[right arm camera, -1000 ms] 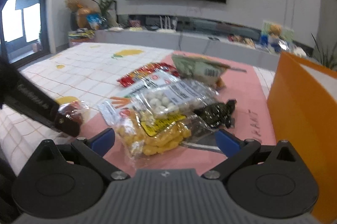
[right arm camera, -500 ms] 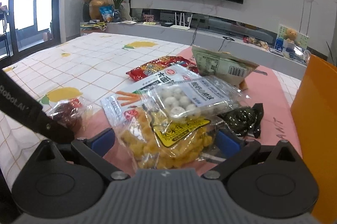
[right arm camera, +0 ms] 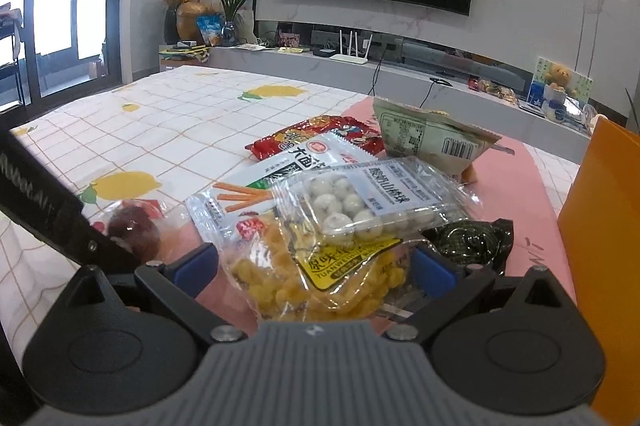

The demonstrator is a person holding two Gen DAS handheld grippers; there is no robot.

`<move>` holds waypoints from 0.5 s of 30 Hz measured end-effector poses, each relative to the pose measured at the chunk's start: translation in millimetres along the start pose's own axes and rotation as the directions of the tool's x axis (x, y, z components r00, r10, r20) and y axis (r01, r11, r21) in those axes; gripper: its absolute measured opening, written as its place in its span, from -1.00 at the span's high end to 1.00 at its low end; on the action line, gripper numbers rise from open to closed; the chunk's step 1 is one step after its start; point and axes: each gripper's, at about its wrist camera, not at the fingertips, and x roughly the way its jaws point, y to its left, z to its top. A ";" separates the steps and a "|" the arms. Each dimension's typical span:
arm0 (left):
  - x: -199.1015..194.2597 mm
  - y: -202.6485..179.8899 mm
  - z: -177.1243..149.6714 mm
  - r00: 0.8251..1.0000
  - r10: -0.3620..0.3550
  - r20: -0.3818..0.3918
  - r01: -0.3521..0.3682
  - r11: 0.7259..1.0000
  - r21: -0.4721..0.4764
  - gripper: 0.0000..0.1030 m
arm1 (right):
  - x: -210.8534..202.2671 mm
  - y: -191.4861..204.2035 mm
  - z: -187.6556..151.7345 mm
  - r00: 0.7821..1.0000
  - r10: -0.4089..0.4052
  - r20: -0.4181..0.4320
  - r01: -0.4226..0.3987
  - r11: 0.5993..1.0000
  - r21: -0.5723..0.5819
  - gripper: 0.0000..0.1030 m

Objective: Organize snacks
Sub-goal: 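Grasp the wrapped round cake with the left tool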

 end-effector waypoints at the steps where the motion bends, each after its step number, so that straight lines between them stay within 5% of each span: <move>1: -0.3 0.4 1.8 1.000 0.009 0.003 -0.009 1.000 -0.006 -0.29 | 0.6 0.2 0.3 1.000 0.001 -0.002 -0.001 1.000 0.000 -0.94; 10: 7.9 0.8 17.0 0.998 0.052 0.046 -0.051 0.999 -0.017 -0.36 | 2.5 1.0 1.8 1.000 0.003 -0.009 -0.003 1.000 -0.003 -0.94; 15: 7.5 11.1 24.0 0.999 0.007 0.040 -0.004 0.996 -0.085 -0.37 | 0.6 -0.6 1.2 1.000 0.011 -0.002 -0.011 1.000 0.010 -0.94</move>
